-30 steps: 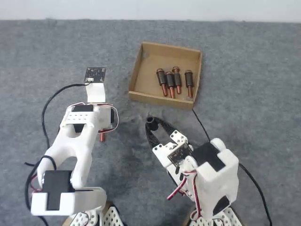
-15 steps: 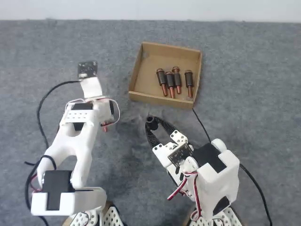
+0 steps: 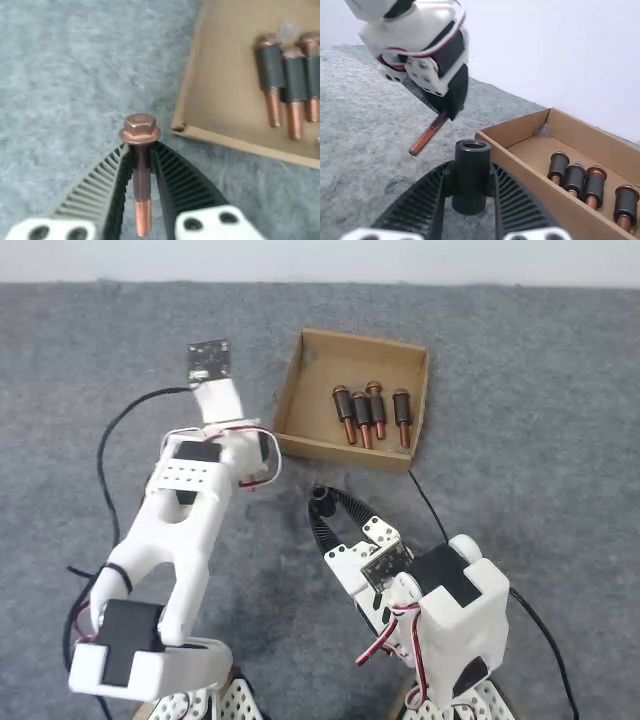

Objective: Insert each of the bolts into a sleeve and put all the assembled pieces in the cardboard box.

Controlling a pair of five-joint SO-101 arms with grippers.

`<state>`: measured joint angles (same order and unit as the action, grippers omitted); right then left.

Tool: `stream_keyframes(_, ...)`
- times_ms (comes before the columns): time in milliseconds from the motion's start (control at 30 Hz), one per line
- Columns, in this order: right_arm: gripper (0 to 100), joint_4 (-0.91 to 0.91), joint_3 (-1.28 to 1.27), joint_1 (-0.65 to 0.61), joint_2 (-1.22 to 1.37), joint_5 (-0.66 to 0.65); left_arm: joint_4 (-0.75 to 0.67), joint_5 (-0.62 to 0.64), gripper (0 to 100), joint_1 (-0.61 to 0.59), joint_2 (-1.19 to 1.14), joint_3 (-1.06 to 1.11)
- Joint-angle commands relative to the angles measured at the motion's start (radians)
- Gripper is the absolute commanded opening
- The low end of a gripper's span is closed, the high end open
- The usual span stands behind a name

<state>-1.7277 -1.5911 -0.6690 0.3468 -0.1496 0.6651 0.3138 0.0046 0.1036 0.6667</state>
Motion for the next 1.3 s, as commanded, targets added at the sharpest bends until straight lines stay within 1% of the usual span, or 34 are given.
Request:
stream_keyframes(0, 0.7, -0.030, -0.029, -0.008, -0.051, 0.015, -0.054, 0.014, 1, 0.021, 0.080, -0.071)
stream_keyframes(100, 0.7, -0.030, -0.028, -0.008, -0.051, 0.015, -0.110, 0.014, 1, 0.021, 0.120, -0.039)
stream_keyframes(200, 0.7, -0.030, -0.028, -0.008, -0.051, 0.015, -0.187, 0.015, 1, 0.026, 0.209, 0.030)
stream_keyframes(467, 0.7, -0.030, -0.028, -0.008, -0.051, 0.015, -0.531, 0.017, 1, 0.037, 0.394, 0.269)
stream_keyframes(567, 0.7, -0.030, -0.028, -0.008, -0.051, 0.015, -0.609, 0.017, 1, 0.038, 0.443, 0.335)
stream_keyframes(733, 0.7, -0.030, -0.029, -0.062, -0.051, 0.015, -0.628, 0.018, 1, 0.043, 0.554, 0.403)
stream_keyframes(867, 0.7, -0.022, -0.003, -0.077, -0.050, 0.015, -0.629, 0.021, 1, 0.097, 0.666, 0.484)
stream_keyframes(967, 0.7, 0.030, 0.043, -0.079, -0.050, 0.017, -0.628, 0.100, 1, 0.143, 0.761, 0.559)
stream_keyframes(1067, 0.7, 0.074, 0.087, -0.079, -0.050, 0.017, -0.624, 0.186, 1, 0.150, 0.853, 0.618)
stream_keyframes(1267, 0.7, 0.076, 0.104, -0.079, -0.050, 0.017, -0.629, 0.193, 1, 0.173, 0.942, 0.705)
